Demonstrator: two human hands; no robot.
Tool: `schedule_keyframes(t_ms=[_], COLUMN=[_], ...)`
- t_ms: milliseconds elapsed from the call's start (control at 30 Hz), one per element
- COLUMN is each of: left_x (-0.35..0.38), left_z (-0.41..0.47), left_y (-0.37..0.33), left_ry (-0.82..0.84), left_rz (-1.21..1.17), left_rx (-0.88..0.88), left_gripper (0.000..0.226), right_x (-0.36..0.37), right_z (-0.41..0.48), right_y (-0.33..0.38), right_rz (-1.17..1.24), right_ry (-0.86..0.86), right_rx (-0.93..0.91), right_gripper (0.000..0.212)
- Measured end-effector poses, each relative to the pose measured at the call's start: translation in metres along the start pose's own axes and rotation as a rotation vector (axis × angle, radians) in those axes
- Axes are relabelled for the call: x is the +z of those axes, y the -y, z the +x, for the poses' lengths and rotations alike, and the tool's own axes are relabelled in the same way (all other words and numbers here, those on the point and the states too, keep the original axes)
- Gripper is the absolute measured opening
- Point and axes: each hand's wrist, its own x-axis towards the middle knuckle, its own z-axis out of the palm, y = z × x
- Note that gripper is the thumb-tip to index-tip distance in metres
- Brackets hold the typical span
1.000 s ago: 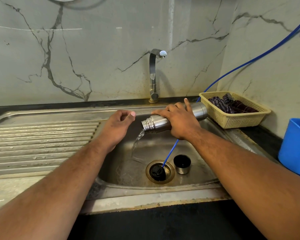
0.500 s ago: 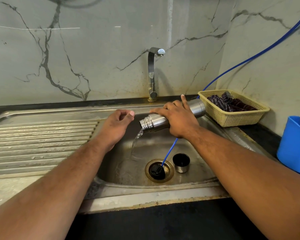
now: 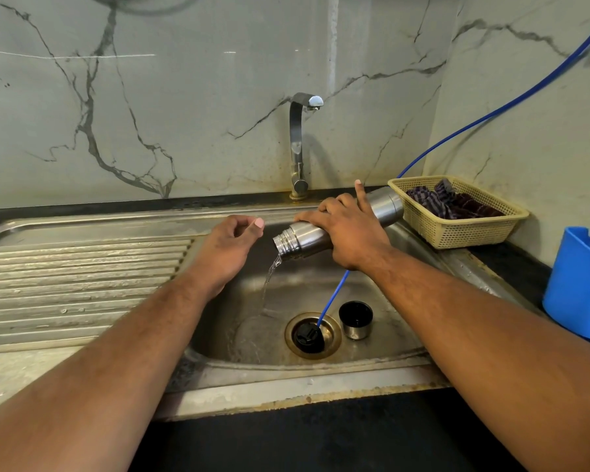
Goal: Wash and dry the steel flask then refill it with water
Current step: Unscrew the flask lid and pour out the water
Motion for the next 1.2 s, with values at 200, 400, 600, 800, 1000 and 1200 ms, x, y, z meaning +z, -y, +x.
schedule_keyframes(t_ms=[200, 400, 600, 800, 1000, 1200], left_x=[-0.001, -0.002, -0.001, -0.002, -0.002, -0.004], left_z=[0.002, 0.003, 0.001, -0.001, -0.006, -0.006], left_y=[0.002, 0.002, -0.002, -0.007, -0.01, -0.01], left_ry=[0.002, 0.002, -0.018, -0.019, -0.009, -0.018], left_rz=[0.019, 0.017, 0.015, 0.014, 0.019, 0.022], left_rx=[0.003, 0.005, 0.011, 0.025, 0.037, 0.036], left_gripper=[0.037, 0.039, 0.035, 0.036, 0.03, 0.032], right_x=[-0.004, -0.01, -0.009, -0.014, -0.013, -0.014], right_z=[-0.001, 0.0, -0.001, -0.002, -0.002, -0.001], right_y=[0.003, 0.01, 0.018, 0.025, 0.032, 0.031], right_rz=[-0.041, -0.099, -0.144, -0.229, -0.156, -0.146], right_ry=[-0.059, -0.085, -0.116, -0.151, -0.08, -0.111], right_rx=[-0.042, -0.097, -0.136, -0.192, -0.236, -0.189], right_gripper=[0.084, 0.077, 0.073, 0.073, 0.072, 0.072])
